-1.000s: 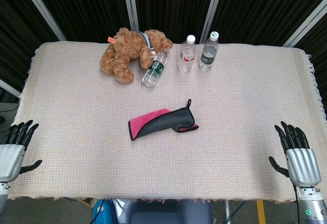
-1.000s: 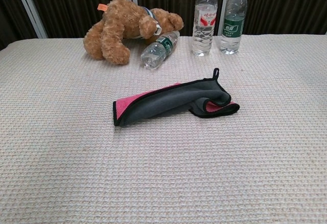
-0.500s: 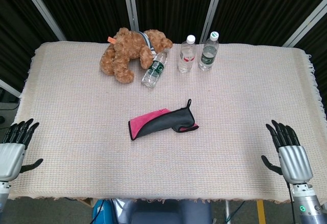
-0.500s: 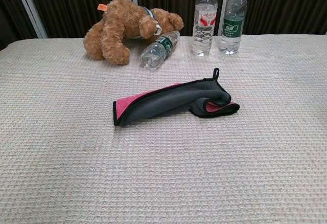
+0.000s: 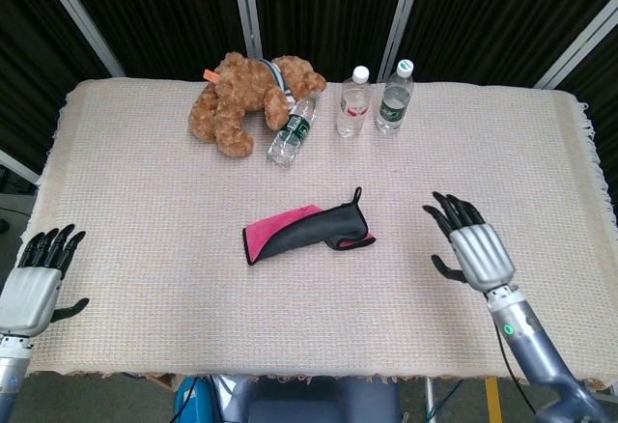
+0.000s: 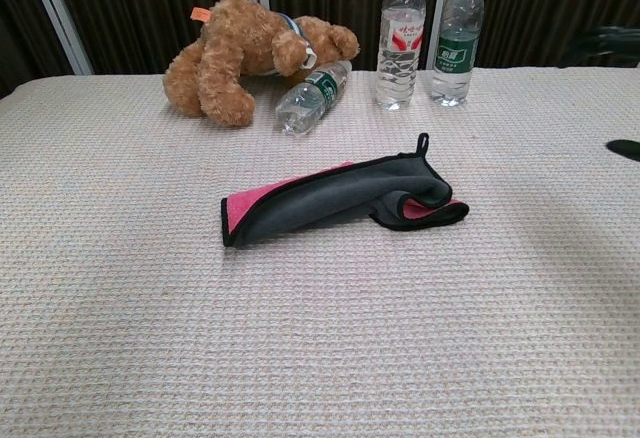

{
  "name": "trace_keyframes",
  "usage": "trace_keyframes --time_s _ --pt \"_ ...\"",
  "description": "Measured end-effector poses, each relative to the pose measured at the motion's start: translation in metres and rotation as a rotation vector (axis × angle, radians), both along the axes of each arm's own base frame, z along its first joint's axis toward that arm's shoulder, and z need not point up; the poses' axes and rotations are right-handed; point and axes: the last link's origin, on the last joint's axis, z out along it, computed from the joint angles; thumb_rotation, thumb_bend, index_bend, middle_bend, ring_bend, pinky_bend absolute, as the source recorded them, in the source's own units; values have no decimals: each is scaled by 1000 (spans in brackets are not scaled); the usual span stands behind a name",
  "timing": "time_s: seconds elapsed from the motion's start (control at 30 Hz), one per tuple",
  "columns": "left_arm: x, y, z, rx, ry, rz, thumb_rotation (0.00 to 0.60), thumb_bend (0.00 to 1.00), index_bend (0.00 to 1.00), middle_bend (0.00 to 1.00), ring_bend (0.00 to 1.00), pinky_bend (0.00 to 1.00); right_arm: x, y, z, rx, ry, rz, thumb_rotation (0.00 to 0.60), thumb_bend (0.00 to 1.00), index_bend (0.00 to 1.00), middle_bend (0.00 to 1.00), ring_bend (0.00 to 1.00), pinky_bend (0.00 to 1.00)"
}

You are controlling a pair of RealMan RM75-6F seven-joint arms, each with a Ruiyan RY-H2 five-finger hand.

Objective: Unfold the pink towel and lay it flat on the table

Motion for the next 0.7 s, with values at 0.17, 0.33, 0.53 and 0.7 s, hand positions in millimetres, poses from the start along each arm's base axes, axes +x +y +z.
trace_keyframes --time_s 0.17,0.33,0.53,0.7 --pt "1 3 -2 6 6 -5 600 25 46 0 0 0 37 -41 -29 56 21 3 600 486 185 52 8 125" --pt "0 6 -4 7 17 -5 600 25 47 0 0 0 67 -77 -61 100 35 -16 600 640 197 52 8 125" --pt "-2 7 -6 7 16 -1 600 25 50 0 0 0 91 -106 -92 137 90 -37 600 738 211 52 8 125" --pt "-4 8 -8 0 17 2 600 25 52 0 0 0 102 -110 -115 176 147 -37 600 843 211 52 0 125"
